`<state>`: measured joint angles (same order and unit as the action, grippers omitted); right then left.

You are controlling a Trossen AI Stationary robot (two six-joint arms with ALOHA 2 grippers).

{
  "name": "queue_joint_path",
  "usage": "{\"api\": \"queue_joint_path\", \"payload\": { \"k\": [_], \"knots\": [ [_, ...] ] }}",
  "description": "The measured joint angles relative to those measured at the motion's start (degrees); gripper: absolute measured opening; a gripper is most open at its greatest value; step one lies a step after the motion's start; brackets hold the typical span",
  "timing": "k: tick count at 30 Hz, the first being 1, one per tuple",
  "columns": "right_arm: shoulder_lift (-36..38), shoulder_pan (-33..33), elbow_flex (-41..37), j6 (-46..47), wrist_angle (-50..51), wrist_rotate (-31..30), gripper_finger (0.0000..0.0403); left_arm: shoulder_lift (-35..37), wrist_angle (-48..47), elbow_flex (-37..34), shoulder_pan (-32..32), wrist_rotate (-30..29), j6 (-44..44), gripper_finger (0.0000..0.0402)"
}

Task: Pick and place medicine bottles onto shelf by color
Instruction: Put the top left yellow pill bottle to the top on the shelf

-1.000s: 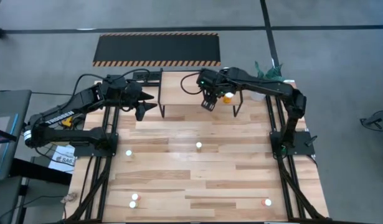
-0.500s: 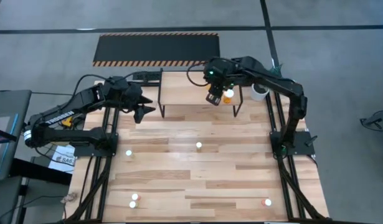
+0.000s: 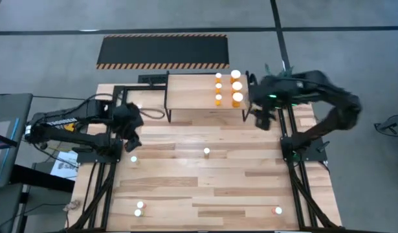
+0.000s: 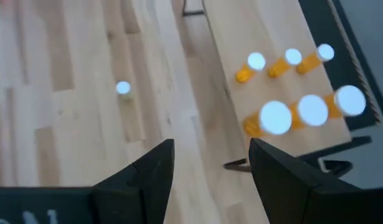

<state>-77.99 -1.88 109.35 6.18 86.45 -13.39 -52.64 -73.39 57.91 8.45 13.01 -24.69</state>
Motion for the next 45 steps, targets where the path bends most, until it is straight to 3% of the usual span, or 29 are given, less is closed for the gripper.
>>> {"api": "queue_joint_path", "payload": {
  "k": [4, 9, 13, 18, 31, 38, 41, 45],
  "knots": [
    [10.31, 2.67, -11.07, 2.72, -8.61, 0.02, 0.0228, -0.14, -1.41, -0.21, -7.11, -2.25, -3.12, 0.0206],
    [19.81, 4.39, -22.38, 3.28, -17.18, -0.15, 0.0228, -0.50, 5.40, -5.70, -16.32, -2.81, -1.63, 0.0206],
    [23.87, 5.07, -27.19, 6.73, -18.70, -0.06, 0.0228, -1.44, 10.25, -11.59, -23.02, -3.05, -2.66, 0.0206],
    [25.93, 5.92, -30.18, 10.29, -20.02, -0.19, 0.0228, -2.85, 8.25, -16.74, -29.30, -8.36, -7.87, 0.0206],
    [22.93, 5.98, -31.31, 6.42, -23.67, 0.02, 0.0228, -2.84, 9.90, -19.96, -30.45, -16.30, -10.58, 0.0206],
    [21.64, 5.98, -31.31, 6.35, -23.62, 0.18, 0.0228, -2.89, 13.37, -22.30, -30.45, -16.56, -8.84, 0.0206],
    [21.73, 5.98, -31.31, 6.35, -23.62, 0.20, 0.0228, -2.89, 16.97, -25.36, -30.43, -12.92, -10.88, 0.0206],
    [21.83, 5.98, -31.31, 6.78, -23.60, 0.21, 0.0228, -2.86, 17.13, -26.51, -30.47, -13.90, -14.38, 0.0206]
  ]
}}
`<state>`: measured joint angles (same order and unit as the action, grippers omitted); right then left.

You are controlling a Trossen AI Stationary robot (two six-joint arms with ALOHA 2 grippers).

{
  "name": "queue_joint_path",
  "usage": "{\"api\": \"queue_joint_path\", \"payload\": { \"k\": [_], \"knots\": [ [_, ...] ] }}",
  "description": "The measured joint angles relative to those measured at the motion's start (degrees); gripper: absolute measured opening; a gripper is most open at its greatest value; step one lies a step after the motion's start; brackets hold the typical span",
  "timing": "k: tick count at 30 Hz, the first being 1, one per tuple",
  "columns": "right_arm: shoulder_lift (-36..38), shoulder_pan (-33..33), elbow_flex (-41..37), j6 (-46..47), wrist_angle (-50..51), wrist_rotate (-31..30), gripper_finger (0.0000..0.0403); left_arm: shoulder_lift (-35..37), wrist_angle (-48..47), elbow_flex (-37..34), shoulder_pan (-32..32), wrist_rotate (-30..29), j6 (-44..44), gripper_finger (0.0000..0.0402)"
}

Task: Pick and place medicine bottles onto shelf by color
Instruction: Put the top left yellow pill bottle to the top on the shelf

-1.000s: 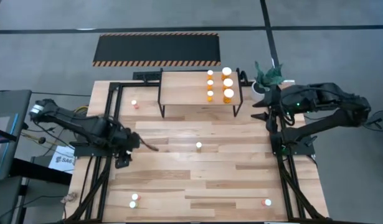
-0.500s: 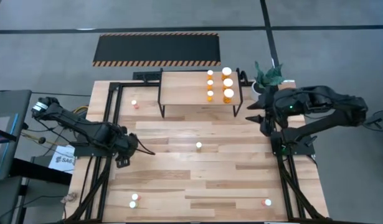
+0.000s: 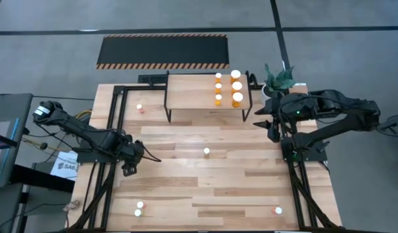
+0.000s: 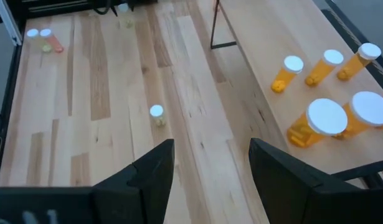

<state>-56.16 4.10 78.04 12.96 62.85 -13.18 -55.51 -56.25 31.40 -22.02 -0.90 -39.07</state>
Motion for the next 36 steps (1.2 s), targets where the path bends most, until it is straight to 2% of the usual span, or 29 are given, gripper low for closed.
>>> {"api": "queue_joint_path", "payload": {
  "k": [8, 20, 36],
  "knots": [
    [0.00, 0.00, 0.00, 0.08, 0.00, 0.01, 0.0228, 0.00, 0.17, 0.00, 0.04, -0.95, 1.69, 0.0203],
    [0.00, 0.00, 0.00, -0.84, -0.11, -0.01, 0.0228, 0.02, -0.14, 0.68, 0.04, -0.88, 4.09, 0.0151],
    [0.00, 0.00, 0.00, -0.99, -0.17, -0.05, 0.0228, 0.02, -1.36, 0.68, 0.03, -0.68, 3.85, 0.0118]
  ]
}}
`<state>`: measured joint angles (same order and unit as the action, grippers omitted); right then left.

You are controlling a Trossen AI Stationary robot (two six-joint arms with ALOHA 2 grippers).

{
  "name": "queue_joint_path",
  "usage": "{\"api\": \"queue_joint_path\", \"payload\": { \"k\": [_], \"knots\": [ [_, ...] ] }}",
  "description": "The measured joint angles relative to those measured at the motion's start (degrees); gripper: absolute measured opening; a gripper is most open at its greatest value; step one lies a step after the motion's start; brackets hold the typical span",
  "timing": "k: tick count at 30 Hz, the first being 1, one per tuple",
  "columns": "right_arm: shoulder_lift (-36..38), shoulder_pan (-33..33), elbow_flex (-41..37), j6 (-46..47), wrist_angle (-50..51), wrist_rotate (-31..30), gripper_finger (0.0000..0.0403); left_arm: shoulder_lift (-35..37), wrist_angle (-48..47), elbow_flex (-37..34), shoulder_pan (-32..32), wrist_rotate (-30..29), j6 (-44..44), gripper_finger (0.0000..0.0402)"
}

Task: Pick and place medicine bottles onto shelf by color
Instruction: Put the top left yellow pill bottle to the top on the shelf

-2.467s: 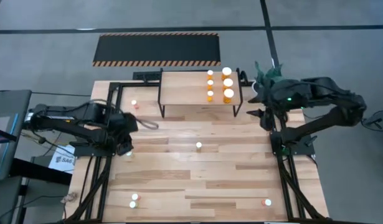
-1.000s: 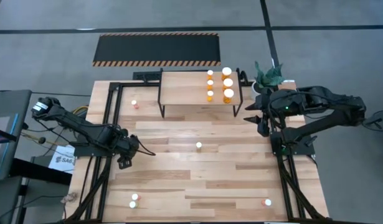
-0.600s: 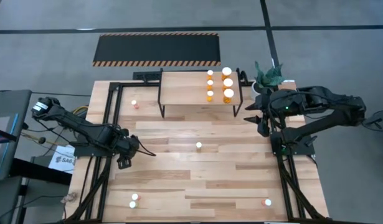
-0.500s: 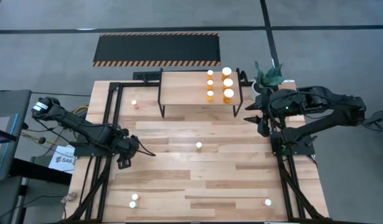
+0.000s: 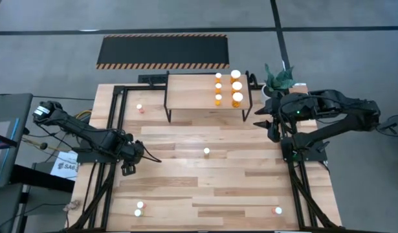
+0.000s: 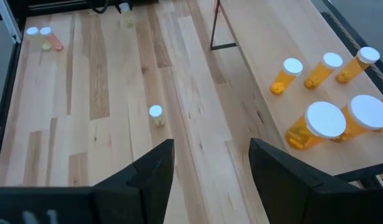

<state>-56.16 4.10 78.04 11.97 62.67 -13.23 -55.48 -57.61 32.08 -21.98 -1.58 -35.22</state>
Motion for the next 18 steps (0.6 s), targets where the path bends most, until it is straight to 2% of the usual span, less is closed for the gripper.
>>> {"api": "queue_joint_path", "payload": {
  "k": [10, 14, 18],
  "knots": [
    [0.00, 0.00, 0.00, -0.48, -0.39, -0.04, 0.0228, 0.02, -0.15, 0.57, -0.01, 1.33, -1.78, 0.0110],
    [0.00, -0.05, 0.00, -1.29, -0.88, -0.07, 0.0228, 0.02, -0.10, 4.83, 0.09, 0.57, -1.07, 0.0110],
    [-0.04, -0.28, 0.00, -2.18, -2.78, -0.08, 0.0228, 0.00, 0.01, 12.33, 2.11, 0.35, 0.07, 0.0110]
  ]
}}
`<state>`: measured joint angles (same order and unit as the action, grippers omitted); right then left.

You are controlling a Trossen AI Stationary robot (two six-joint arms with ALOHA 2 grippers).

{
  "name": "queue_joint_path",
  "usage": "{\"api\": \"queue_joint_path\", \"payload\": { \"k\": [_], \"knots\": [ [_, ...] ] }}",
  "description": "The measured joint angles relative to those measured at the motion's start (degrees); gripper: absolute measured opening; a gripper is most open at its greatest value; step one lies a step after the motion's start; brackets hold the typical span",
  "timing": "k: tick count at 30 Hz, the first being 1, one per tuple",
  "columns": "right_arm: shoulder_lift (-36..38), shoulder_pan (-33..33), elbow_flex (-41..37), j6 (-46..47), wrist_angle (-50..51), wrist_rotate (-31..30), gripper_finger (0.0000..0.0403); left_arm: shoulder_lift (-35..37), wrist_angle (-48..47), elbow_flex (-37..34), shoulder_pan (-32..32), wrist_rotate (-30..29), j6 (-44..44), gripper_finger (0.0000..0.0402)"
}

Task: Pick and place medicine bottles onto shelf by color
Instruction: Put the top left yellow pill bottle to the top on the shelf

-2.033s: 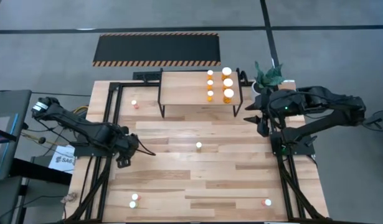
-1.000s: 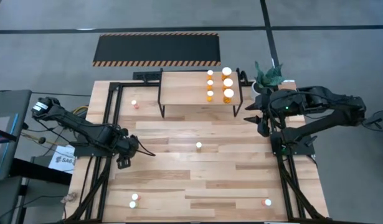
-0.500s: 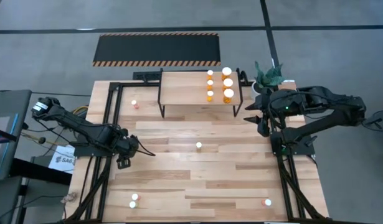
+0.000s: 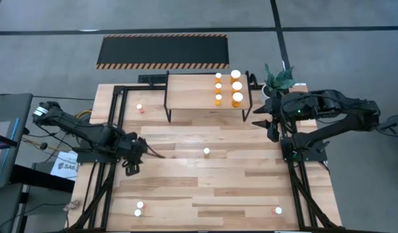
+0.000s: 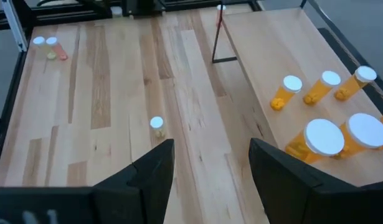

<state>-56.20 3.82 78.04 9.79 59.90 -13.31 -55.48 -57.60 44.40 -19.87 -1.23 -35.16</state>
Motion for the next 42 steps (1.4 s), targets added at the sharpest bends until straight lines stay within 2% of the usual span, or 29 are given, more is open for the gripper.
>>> {"api": "queue_joint_path", "payload": {
  "k": [6, 11, 17, 22, 26, 31, 42],
  "knots": [
    [-0.38, -2.23, 0.02, -0.90, -2.21, 0.03, 0.0228, -5.23, -3.30, 17.18, 9.45, -0.26, -0.16, 0.0110],
    [-0.48, -4.14, 0.07, -1.25, -4.51, 0.08, 0.0228, -16.31, -7.85, 34.75, 18.72, 1.55, 9.14, 0.0110],
    [-0.49, -4.81, 0.07, -1.01, -6.22, 0.17, 0.0228, -29.89, -10.03, 55.48, 30.42, 7.41, 18.47, 0.0110],
    [-0.49, -4.79, 0.07, 0.30, -6.40, 0.52, 0.0228, -40.30, -14.34, 68.36, 38.50, 7.98, 26.90, 0.0110],
    [-0.49, -4.79, 0.07, 0.30, -6.40, 0.52, 0.0228, -47.05, -17.99, 73.88, 42.96, 8.08, 31.89, 0.0110],
    [-0.49, -5.98, 0.07, 0.76, -6.40, 0.52, 0.0228, -52.65, -18.93, 75.15, 46.29, 8.34, 35.99, 0.0110],
    [-2.53, -8.40, 0.05, 0.82, -6.17, 0.49, 0.0228, -57.88, -20.08, 75.19, 49.13, 11.12, 39.99, 0.0110]
  ]
}}
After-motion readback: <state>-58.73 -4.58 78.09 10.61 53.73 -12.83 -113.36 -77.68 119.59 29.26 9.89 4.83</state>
